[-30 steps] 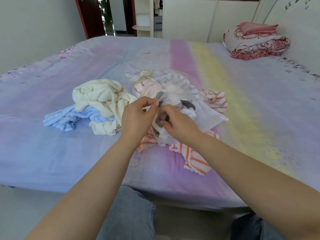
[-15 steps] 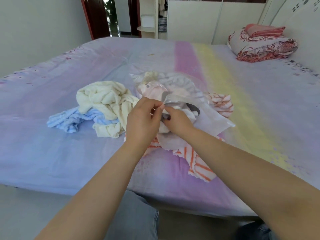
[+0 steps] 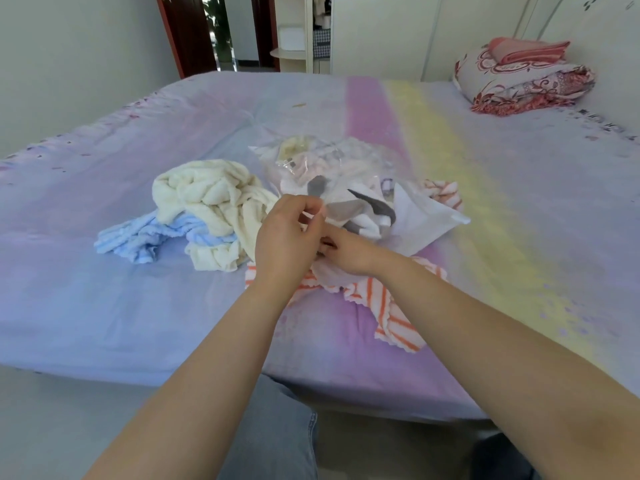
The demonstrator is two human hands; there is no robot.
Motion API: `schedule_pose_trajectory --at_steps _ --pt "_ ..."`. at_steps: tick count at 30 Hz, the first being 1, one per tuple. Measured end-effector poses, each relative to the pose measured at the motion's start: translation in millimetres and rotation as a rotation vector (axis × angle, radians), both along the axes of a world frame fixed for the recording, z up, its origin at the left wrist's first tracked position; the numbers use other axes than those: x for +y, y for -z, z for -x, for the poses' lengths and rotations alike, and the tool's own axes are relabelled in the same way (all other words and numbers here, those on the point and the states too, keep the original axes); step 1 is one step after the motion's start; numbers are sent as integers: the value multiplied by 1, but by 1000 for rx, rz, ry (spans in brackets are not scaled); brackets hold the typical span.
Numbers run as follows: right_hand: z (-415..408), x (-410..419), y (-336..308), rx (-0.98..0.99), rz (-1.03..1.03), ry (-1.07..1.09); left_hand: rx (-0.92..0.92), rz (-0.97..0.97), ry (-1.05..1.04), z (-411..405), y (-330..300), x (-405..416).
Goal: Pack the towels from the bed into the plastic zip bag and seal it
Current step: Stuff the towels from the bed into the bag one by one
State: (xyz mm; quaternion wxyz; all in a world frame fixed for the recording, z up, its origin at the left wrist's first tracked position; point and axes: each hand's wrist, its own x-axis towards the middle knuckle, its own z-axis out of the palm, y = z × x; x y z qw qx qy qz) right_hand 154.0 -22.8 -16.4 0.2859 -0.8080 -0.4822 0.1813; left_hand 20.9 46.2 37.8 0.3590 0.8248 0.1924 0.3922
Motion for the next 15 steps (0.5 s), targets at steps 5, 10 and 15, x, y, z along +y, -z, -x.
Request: schedule_pose_trajectory --at_steps 5,10,15 --pt "26 -68 -22 134 -112 180 -2 -45 -18 2 3 -2" --pt "44 -130 -12 -373 183 662 -15 -124 -69 4 12 -2" --pt "43 -127 32 -79 400 569 -127 -363 -143 7 19 -17"
